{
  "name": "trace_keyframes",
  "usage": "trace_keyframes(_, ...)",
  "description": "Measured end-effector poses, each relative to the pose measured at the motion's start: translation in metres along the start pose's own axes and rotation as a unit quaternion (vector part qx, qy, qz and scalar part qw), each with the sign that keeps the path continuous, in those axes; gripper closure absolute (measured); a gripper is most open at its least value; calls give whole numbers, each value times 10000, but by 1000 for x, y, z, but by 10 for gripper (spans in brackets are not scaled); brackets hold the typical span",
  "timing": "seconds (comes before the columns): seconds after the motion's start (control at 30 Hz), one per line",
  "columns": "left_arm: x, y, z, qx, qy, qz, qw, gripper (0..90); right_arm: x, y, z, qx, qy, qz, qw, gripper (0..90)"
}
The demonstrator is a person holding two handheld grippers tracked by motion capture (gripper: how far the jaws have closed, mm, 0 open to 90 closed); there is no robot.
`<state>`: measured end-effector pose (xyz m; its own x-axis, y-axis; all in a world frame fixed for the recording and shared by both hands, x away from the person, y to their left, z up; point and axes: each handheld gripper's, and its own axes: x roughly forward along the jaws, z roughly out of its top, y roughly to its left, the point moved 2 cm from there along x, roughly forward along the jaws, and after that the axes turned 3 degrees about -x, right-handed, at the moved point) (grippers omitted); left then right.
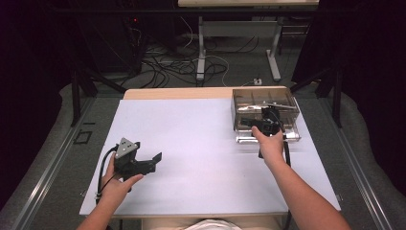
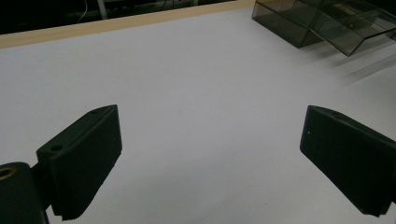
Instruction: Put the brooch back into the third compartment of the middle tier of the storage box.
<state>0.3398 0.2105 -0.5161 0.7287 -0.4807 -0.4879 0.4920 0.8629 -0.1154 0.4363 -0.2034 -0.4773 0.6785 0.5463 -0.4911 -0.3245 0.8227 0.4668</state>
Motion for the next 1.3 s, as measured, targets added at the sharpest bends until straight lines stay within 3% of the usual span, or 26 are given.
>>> trace_keyframes(0.13, 0, 0, 0, 9, -5, 3, 10000, 58, -5, -5, 2, -3, 87, -60, 9999, 900)
trace_keyframes(0.2, 0, 0, 0, 15, -8, 2, 10000, 58, -6, -7, 2, 22, -52, -72, 10000, 900)
trace_keyframes(0.37, 0, 0, 0, 2, 3, 0, 10000, 58, -10, -15, 3, 82, -67, -168, 9998, 900)
trace_keyframes(0.4, 0, 0, 0, 4, 5, 2, 10000, 58, -12, -17, 3, 58, 57, -193, 9998, 900)
trace_keyframes(0.47, 0, 0, 0, 10, 11, 3, 10000, 58, -13, -20, 3, 121, -94, -222, 9996, 900)
trace_keyframes(0.67, 0, 0, 0, 7, 8, 5, 10000, 58, -18, -30, 5, 160, -131, -329, 9992, 900)
trace_keyframes(0.73, 0, 0, 0, 4, 6, 4, 10000, 58, -21, -34, 5, 162, -4, -378, 9992, 900)
trace_keyframes(0.8, 0, 0, 0, 2, 15, 5, 10000, 58, -21, -37, 5, 182, -150, -405, 9989, 900)
trace_keyframes(0.93, 0, 0, 0, 4, 15, 7, 10000, 58, -24, -42, 5, 172, -133, -485, 9986, 900)
trace_keyframes(0.97, 0, 0, 0, 1, 10, 8, 10000, 58, -26, -44, 5, 164, -23, -503, 9986, 900)
trace_keyframes(1.07, 0, -1, 0, -37, -1, -2, 10000, 58, -27, -48, 5, 186, -165, -559, 9981, 900)
trace_keyframes(1.17, 0, 0, 0, -5, 4, 12, 10000, 58, -33, -52, 6, 185, -59, -617, 9979, 900)
trace_keyframes(1.27, 0, 0, 0, 4, 15, 10, 10000, 58, -35, -58, 6, 197, -199, -669, 9974, 900)
trace_keyframes(1.3, 0, 0, 0, 4, 17, 11, 10000, 58, -38, -59, 7, 205, -94, -695, 9973, 900)
